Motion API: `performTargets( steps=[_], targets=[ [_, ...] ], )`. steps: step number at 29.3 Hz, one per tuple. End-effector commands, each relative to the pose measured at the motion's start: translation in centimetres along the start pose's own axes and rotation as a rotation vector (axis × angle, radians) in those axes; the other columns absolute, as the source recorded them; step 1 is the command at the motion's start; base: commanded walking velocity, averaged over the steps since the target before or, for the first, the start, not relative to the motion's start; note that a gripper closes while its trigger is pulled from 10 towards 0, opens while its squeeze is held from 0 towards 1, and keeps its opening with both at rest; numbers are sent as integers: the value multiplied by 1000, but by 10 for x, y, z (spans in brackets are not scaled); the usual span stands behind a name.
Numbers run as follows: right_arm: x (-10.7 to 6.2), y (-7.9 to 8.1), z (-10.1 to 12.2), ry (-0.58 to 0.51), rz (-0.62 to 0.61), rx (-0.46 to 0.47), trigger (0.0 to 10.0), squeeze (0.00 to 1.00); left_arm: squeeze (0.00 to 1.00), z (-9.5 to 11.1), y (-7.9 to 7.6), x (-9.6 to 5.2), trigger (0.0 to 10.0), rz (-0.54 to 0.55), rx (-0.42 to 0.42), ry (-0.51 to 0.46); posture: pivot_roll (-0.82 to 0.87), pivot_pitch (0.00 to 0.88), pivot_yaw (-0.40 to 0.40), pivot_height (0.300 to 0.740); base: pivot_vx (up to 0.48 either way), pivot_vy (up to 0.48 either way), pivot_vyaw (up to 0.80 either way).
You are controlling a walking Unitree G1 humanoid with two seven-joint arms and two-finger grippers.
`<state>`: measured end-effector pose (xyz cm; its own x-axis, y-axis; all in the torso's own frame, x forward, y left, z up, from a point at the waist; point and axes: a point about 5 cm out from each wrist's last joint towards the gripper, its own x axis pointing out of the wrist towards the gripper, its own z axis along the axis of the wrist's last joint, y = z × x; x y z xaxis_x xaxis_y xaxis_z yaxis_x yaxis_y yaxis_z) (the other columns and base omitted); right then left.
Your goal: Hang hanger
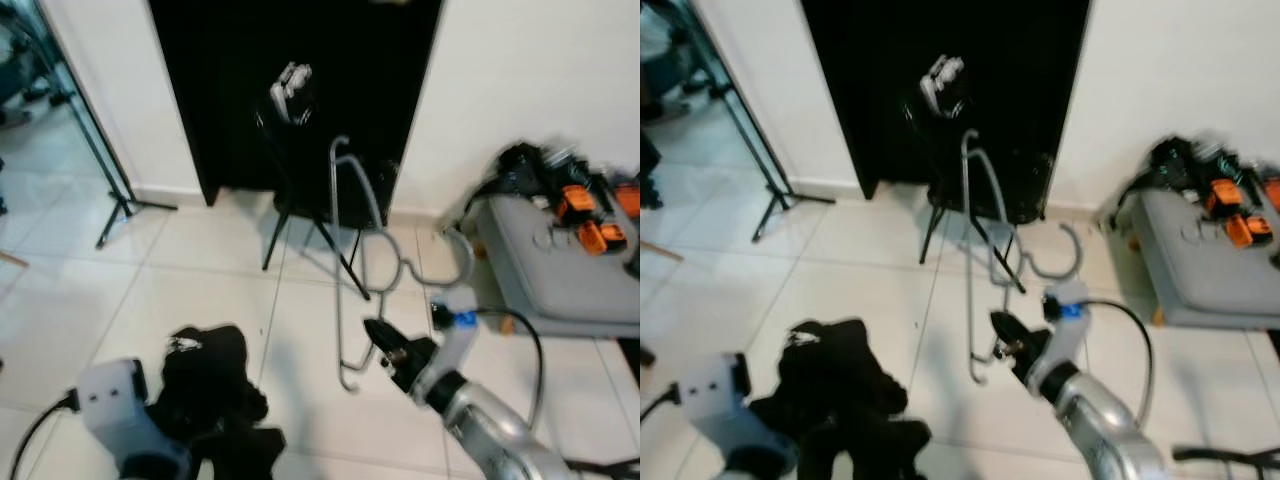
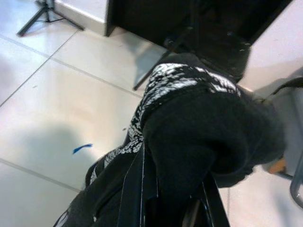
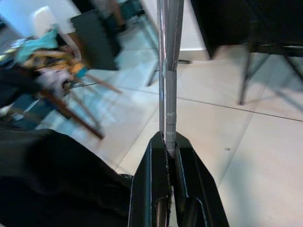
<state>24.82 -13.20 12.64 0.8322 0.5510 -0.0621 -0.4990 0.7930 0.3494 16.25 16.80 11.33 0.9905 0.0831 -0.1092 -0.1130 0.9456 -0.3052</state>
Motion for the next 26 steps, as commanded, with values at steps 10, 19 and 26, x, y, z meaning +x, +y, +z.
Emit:
performTargets(
  steps=[10, 19, 26],
  targets=[
    [-5, -6, -5, 18, -21, 22, 10000, 0, 0, -1, -3, -1, 10000, -7, -15, -2, 3, 148, -24, 740, 0, 0, 706],
    [-4, -5, -5, 16, -19, 24, 10000, 0, 0, 0, -2, -1, 10000, -8, -16, -3, 2, 150, -22, 740, 0, 0, 704],
    [-4, -5, -4, 13, -16, 27, 10000, 0, 0, 1, -2, -1, 10000, -7, -16, -5, 4, 154, -21, 740, 0, 0, 706]
  ],
)
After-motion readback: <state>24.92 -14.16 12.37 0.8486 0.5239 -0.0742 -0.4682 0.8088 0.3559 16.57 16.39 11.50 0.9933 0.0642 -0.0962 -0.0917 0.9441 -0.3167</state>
